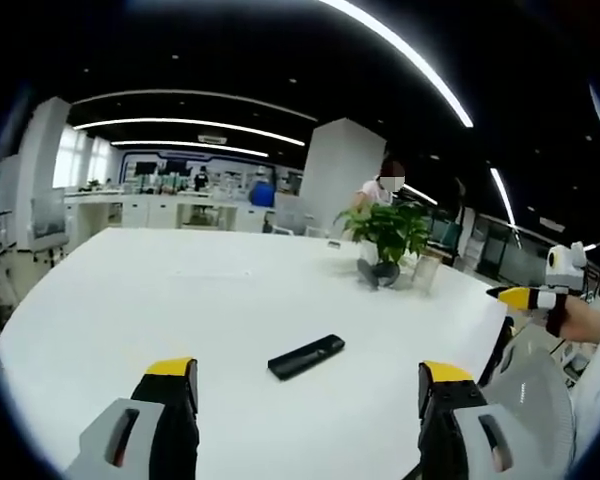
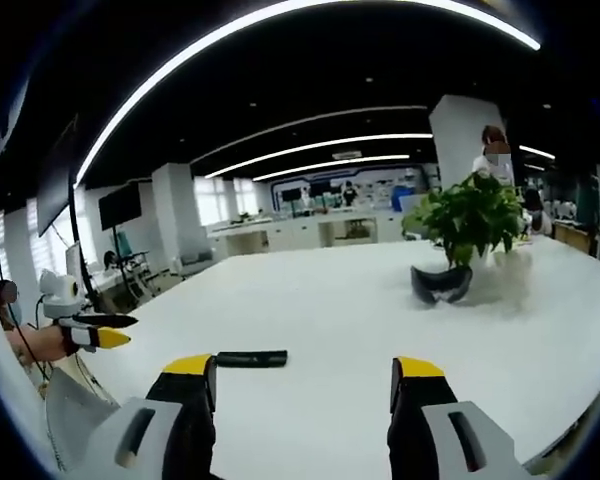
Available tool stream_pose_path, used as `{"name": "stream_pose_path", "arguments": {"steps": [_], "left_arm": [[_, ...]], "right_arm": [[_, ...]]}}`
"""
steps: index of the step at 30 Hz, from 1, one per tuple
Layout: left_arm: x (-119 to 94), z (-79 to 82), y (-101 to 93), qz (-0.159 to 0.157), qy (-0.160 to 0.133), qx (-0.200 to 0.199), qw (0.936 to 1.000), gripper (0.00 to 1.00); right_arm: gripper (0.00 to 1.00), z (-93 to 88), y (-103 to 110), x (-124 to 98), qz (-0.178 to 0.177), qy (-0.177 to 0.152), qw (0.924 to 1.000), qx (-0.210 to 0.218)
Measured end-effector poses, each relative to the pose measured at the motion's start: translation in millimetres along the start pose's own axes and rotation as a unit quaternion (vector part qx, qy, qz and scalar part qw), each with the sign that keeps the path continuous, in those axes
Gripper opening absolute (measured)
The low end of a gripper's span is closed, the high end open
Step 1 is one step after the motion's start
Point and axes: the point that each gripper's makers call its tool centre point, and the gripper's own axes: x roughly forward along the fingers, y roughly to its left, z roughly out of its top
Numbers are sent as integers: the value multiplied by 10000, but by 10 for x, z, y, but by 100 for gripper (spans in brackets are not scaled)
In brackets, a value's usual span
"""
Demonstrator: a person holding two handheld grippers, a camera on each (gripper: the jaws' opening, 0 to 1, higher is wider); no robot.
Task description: Press the specified remote control buttons in sequence, fully releasing each button before pressing the next.
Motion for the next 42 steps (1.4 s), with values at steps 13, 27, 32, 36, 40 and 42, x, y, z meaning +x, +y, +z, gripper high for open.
{"name": "stream_pose_path", "arguments": {"steps": [13, 27, 32, 36, 40, 42], "left_arm": [[376, -487, -3, -633, 1198, 93, 9907, 91], [805, -958, 159, -1044, 2658, 1089, 9521, 91], [911, -1030, 196, -1258, 3097, 1539, 9298, 89], [1030, -1028, 195, -1438, 3310, 1717, 9167, 88], [1105, -1021, 200, -1600, 3480, 1924, 9035, 86], [1178, -1024, 220, -1720, 3658, 2209, 8876, 85]], "right_arm": [[69, -223, 92, -17, 19, 541, 9975, -456], [68, -312, -2, -112, -149, 770, 9958, -465], [68, -383, -45, -139, -187, 913, 9946, -458], [64, -467, -52, -151, -150, 1103, 9925, -513], [62, -548, -41, -165, -87, 1271, 9905, -524], [62, -577, -40, -172, -77, 1331, 9897, -531]]}}
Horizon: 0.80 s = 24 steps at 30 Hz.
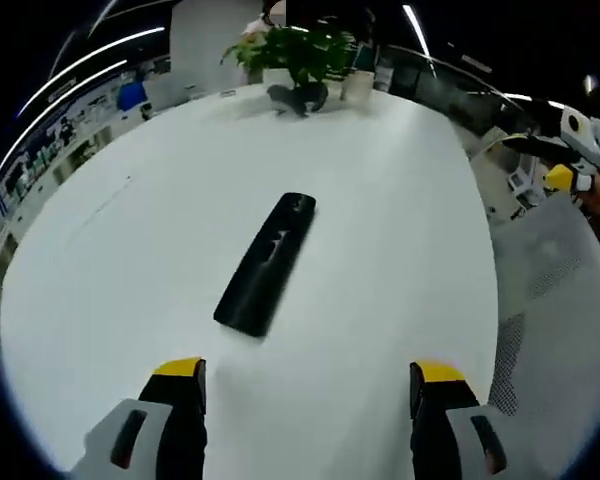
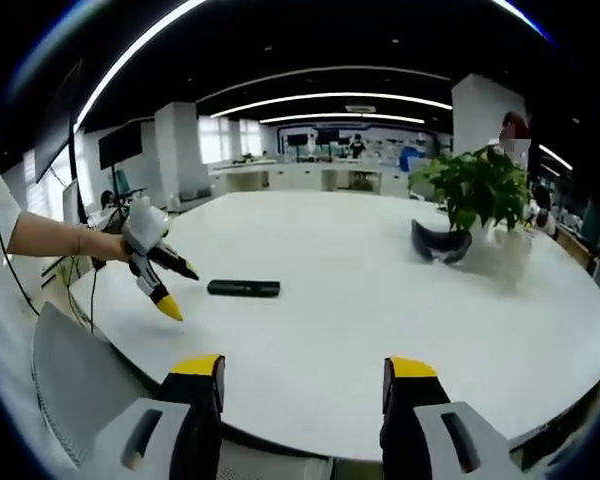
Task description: Press the specified remote control buttons in sequence, fully releasing each button before pressing the next.
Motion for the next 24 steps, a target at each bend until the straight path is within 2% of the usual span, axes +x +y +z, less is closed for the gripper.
{"name": "stream_pose_path", "arguments": {"steps": [4, 15, 17, 18, 19, 20, 21, 24], "left_arm": [[59, 50, 64, -95, 239, 233, 9994, 78], [274, 309, 173, -357, 686, 769, 9940, 69], [320, 322, 185, -416, 837, 931, 9913, 64], [329, 319, 220, -350, 971, 1051, 9891, 61], [332, 347, 263, -319, 1015, 1353, 9851, 56], [334, 348, 267, -314, 1088, 1490, 9823, 52], [335, 355, 274, -340, 1153, 1656, 9788, 52], [360, 390, 228, -494, 1221, 1742, 9758, 48]], "right_arm": [[60, -60, 4, -1, 27, 128, 9999, -50], [54, -136, -37, -23, -18, 321, 9994, -90], [53, -149, -40, -30, -21, 336, 9994, -73], [53, -157, -43, -34, -30, 355, 9993, -68], [53, -163, -48, -38, -39, 366, 9993, -70], [52, -168, -60, -46, -70, 375, 9992, -70], [52, -170, -65, -48, -83, 377, 9992, -67], [53, -176, -102, -48, -154, 372, 9992, -16]]}}
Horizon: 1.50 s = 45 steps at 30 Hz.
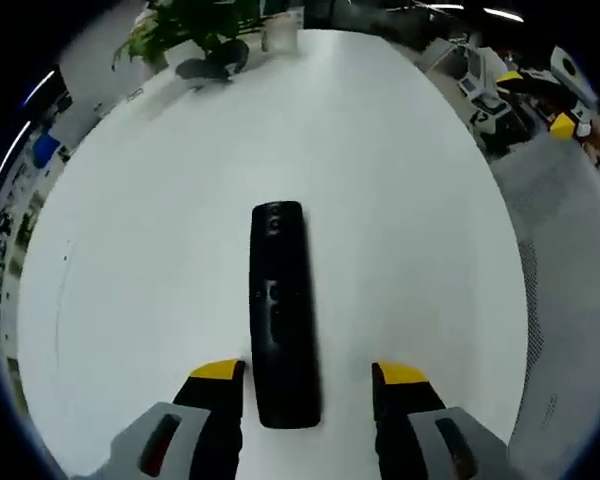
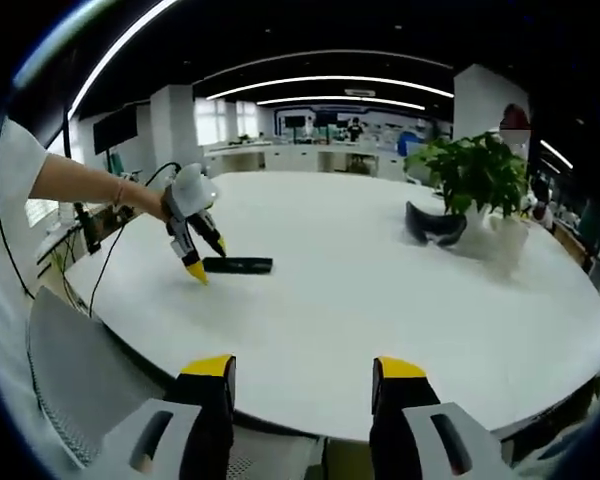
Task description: Press the specified remote control buttons in sequence, fully releasing each button before pressing the next.
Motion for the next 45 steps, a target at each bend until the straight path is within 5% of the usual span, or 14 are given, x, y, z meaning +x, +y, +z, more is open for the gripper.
{"name": "stream_pose_path", "arguments": {"steps": [4, 10, 31, 45], "left_arm": [[4, 18, 21, -39, 88, 263, 9996, 27], [1, 20, -26, -85, 176, 568, 9982, 23], [-41, -105, -426, -122, 432, 748, 9962, 22], [-50, -159, -775, -107, 334, 616, 9975, 22]], "right_arm": [[52, 17, -8, 19, -7, 3, 10000, -13], [49, 40, -2, 89, 20, -15, 10000, -51], [37, 181, 253, 275, 596, 4, 9970, -486], [30, 237, 504, 471, 1279, 228, 9867, -979]]}}
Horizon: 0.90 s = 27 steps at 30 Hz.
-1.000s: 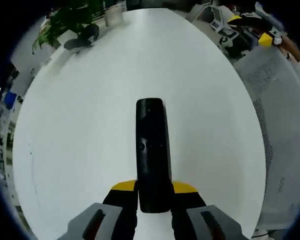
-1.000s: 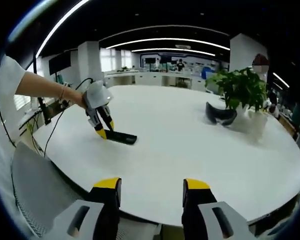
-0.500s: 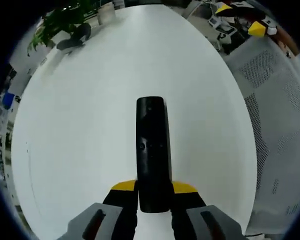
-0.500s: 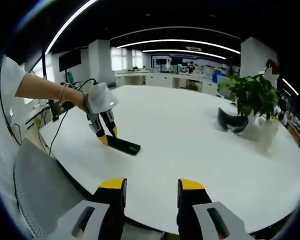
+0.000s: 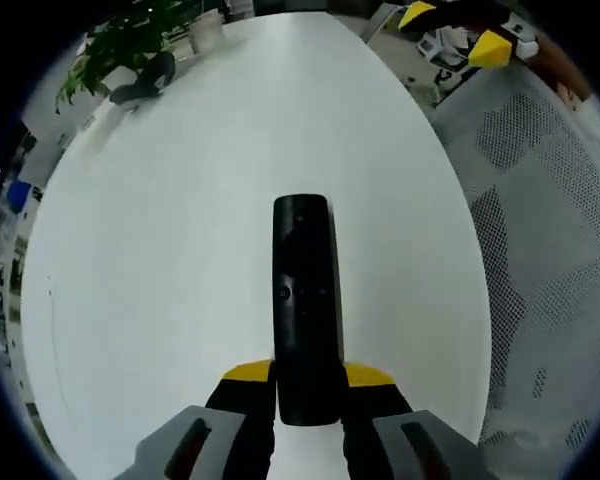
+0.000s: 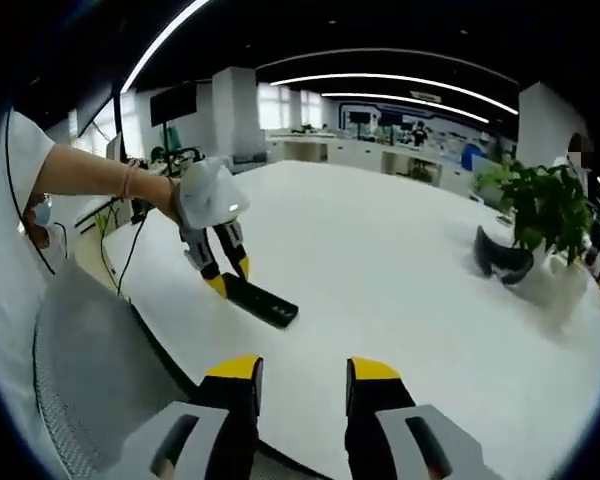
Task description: Press the specified remote control buttons in sequence, fully releasing each button before pressing the next.
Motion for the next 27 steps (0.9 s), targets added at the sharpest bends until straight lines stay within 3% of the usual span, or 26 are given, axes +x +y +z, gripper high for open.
{"name": "stream_pose_path", "arguments": {"steps": [6, 14, 27], "left_arm": [[1, 1, -150, 18, -101, -136, 9999, 22], [5, 11, -350, 52, -234, -249, 9994, 22], [12, 45, -679, 48, -322, -248, 9992, 22]], "right_arm": [[26, 115, 153, 167, 577, -21, 9983, -90], [21, 121, 244, 425, 1064, 378, 9911, -703], [14, -107, 397, 822, 1730, 1043, 9682, -1474]]}}
